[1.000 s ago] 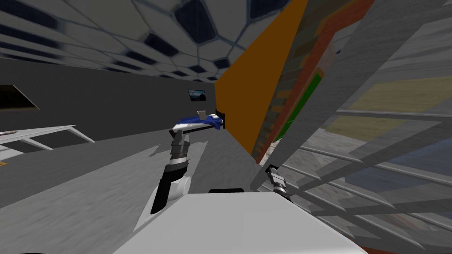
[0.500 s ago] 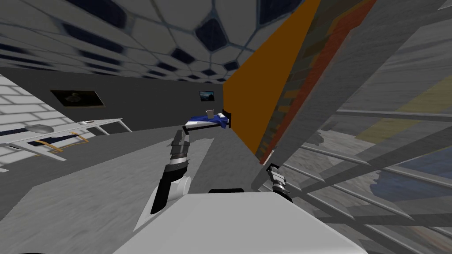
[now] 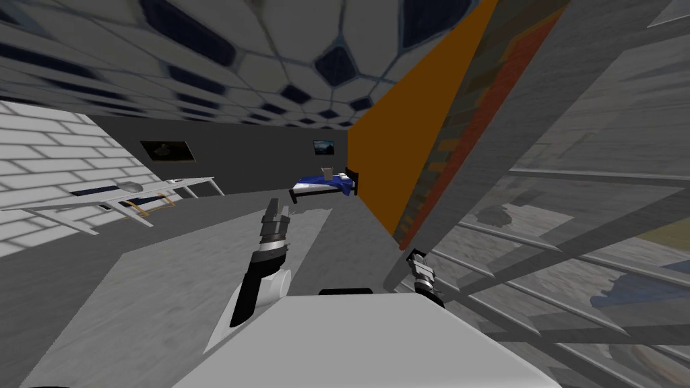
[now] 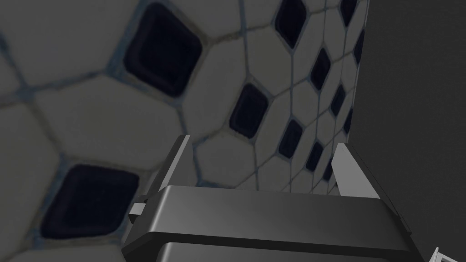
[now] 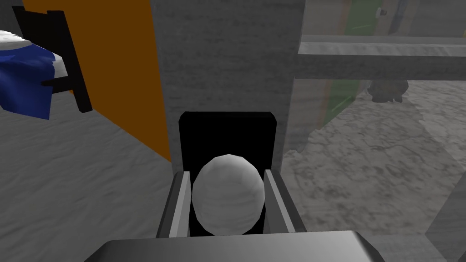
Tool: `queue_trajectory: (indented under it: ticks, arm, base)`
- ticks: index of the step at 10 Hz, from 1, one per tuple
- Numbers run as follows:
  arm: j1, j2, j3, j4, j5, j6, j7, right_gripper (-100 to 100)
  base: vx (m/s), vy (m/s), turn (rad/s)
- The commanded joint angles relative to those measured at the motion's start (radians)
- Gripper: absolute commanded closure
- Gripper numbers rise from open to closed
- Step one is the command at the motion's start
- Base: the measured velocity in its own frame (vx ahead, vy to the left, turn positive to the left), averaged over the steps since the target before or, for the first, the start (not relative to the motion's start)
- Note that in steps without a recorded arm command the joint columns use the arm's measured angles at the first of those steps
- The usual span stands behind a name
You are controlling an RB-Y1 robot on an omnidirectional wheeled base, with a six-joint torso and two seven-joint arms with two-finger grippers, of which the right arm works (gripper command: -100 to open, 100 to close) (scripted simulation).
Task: Pull the door open
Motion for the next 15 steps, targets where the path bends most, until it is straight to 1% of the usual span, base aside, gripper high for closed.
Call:
queue_trajectory:
  ticks: [1, 5, 6, 7, 8, 10, 11, 12, 13, 15]
  arm:
    - [0.004, -0.005, 0.016, -0.008, 0.010, -0.002, -0.008, 100]
    - [0.015, -0.018, 0.058, -0.029, 0.036, -0.007, -0.027, 100]
    - [0.015, -0.018, 0.058, -0.029, 0.036, -0.007, -0.027, 100]
    - [0.021, -0.025, 0.079, -0.039, 0.049, -0.010, -0.038, 100]
    - [0.023, -0.028, 0.088, -0.044, 0.055, -0.011, -0.042, 100]
    - [0.027, -0.032, 0.104, -0.052, 0.064, -0.013, -0.049, 100]
    - [0.023, -0.031, 0.098, -0.043, 0.061, -0.013, -0.047, 100]
    - [0.048, -0.048, 0.127, -0.058, 0.077, -0.029, -0.067, 100]
    - [0.056, -0.054, 0.137, -0.063, 0.082, -0.036, -0.074, 100]
    - [0.094, -0.082, 0.181, -0.085, 0.107, -0.068, -0.107, 100]
  base:
    - [-0.112, 0.036, 0.037]
    - [-0.216, 0.023, 0.047]
    - [-0.139, 0.013, 0.025]
    - [-0.169, 0.015, 0.045]
    - [-0.226, -0.004, 0.059]
    - [-0.176, -0.002, 0.039]
    - [-0.070, 0.001, 0.014]
    - [-0.105, 0.003, 0.036]
    - [-0.150, -0.006, 0.035]
    - [-0.167, 0.002, 0.036]
